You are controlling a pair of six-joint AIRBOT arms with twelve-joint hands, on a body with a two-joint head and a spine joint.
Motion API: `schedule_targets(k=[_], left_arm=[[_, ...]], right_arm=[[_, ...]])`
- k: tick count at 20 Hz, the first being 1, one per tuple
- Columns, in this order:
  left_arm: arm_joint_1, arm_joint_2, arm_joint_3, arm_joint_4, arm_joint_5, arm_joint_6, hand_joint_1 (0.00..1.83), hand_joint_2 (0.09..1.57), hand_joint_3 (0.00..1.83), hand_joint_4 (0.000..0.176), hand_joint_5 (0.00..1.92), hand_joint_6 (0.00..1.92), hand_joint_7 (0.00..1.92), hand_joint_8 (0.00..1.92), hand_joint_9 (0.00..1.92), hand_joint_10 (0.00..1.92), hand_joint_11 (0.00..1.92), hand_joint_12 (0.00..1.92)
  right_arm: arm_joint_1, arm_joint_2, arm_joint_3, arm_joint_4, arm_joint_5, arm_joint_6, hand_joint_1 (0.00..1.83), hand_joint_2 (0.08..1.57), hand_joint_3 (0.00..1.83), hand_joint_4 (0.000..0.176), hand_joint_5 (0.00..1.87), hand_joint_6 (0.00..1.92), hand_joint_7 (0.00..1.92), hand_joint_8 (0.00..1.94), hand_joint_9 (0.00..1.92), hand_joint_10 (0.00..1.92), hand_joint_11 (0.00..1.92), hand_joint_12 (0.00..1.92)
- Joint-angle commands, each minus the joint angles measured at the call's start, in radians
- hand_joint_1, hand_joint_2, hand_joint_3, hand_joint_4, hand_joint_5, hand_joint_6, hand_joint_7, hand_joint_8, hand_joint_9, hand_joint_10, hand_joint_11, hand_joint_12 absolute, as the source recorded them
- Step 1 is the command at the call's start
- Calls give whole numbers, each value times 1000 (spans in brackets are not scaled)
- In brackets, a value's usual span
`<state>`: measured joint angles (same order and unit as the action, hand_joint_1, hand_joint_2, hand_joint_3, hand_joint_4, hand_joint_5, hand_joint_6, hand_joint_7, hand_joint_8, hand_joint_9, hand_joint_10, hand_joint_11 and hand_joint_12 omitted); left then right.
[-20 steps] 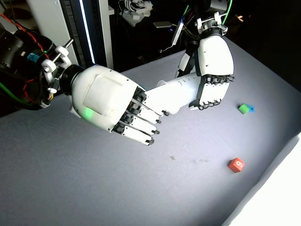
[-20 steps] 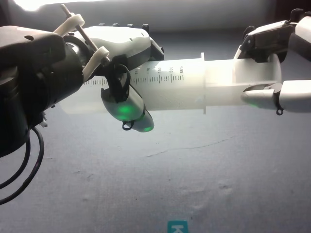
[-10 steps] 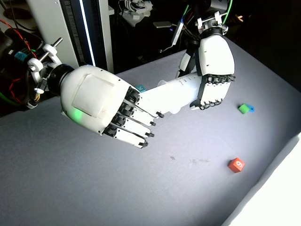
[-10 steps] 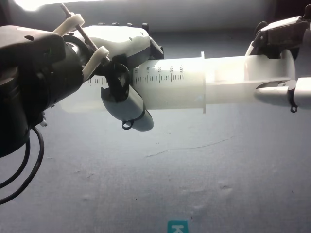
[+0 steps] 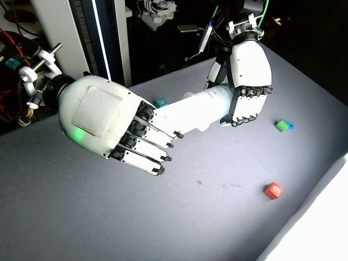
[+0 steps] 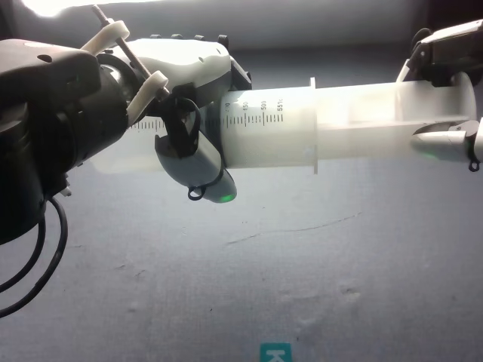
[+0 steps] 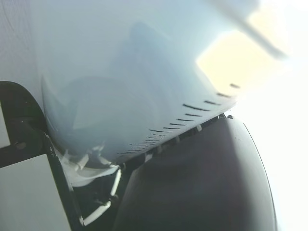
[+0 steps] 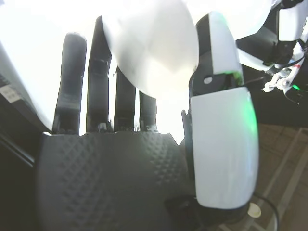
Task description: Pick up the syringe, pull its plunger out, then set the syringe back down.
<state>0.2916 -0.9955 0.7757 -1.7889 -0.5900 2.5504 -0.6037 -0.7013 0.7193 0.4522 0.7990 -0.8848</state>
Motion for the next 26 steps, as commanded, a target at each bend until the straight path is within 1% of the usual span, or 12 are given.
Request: schedule_targets(k=[1,3,4,6,9,12,13,14,16,21,23,26], left_arm=[[-13,5,6,67,-44,21,1369,1117,0,0,949,1123,1008,844,850,1219,686,1222],[-13,5,6,66,-44,21,1369,1116,0,0,954,1102,1008,868,847,1220,686,1229],[-13,5,6,66,-44,21,1368,1121,1,0,940,1124,1003,873,837,1235,667,1246],[-13,5,6,66,-44,21,1370,1114,0,0,957,1101,1011,857,853,1212,688,1232],[-13,5,6,65,-46,21,1373,1105,1,0,965,1076,1041,811,871,1197,700,1222],[-11,5,5,65,-46,21,1372,1107,1,0,962,1092,1038,818,866,1191,701,1225],[-10,5,5,65,-46,21,1372,1107,1,0,960,1096,1037,816,868,1191,703,1225],[-10,5,4,65,-46,21,1372,1107,1,0,956,1103,1039,810,868,1192,704,1224],[-9,5,4,66,-47,21,1368,1122,1,0,920,1163,1019,846,838,1223,675,1224],[-8,5,3,66,-47,21,1375,1099,0,0,971,1066,1070,777,880,1174,705,1216],[-8,5,2,66,-47,21,1372,1108,1,0,959,1085,1035,831,864,1199,692,1214],[-8,5,2,66,-47,21,1368,1118,0,0,947,1131,1015,832,842,1221,680,1212]], right_arm=[[-2,22,2,-1,128,-2,1247,1171,0,0,897,993,872,1350,673,1481,273,1893],[-2,30,-1,-1,130,-2,1231,1165,0,0,921,933,872,1389,660,1501,263,1920],[-2,34,-2,-1,131,-2,1217,1171,2,0,902,990,857,1386,645,1495,270,1887],[-2,41,-3,-1,134,-2,1229,1175,0,0,903,955,851,1434,647,1565,286,1919],[-2,52,-4,4,136,-1,1234,1172,1,0,901,948,865,1424,639,1571,205,1921],[-1,59,-6,4,137,-1,1228,1181,2,0,888,975,843,1454,626,1582,270,1921],[-1,61,-6,4,139,-1,1243,1165,0,0,928,902,871,1421,655,1570,309,1921],[-1,64,-7,4,141,-1,1237,1164,0,0,920,924,877,1401,661,1553,315,1921],[-1,69,-7,4,143,-1,1224,1190,5,0,883,986,814,1500,602,1639,285,1921],[-1,76,-7,4,145,-1,1241,1174,0,0,922,907,844,1468,625,1608,229,1921],[1,79,-7,4,147,1,1240,1177,0,0,915,911,839,1483,627,1651,254,1921],[1,81,-7,4,151,1,1227,1176,0,0,907,953,845,1441,607,1603,242,1921]])
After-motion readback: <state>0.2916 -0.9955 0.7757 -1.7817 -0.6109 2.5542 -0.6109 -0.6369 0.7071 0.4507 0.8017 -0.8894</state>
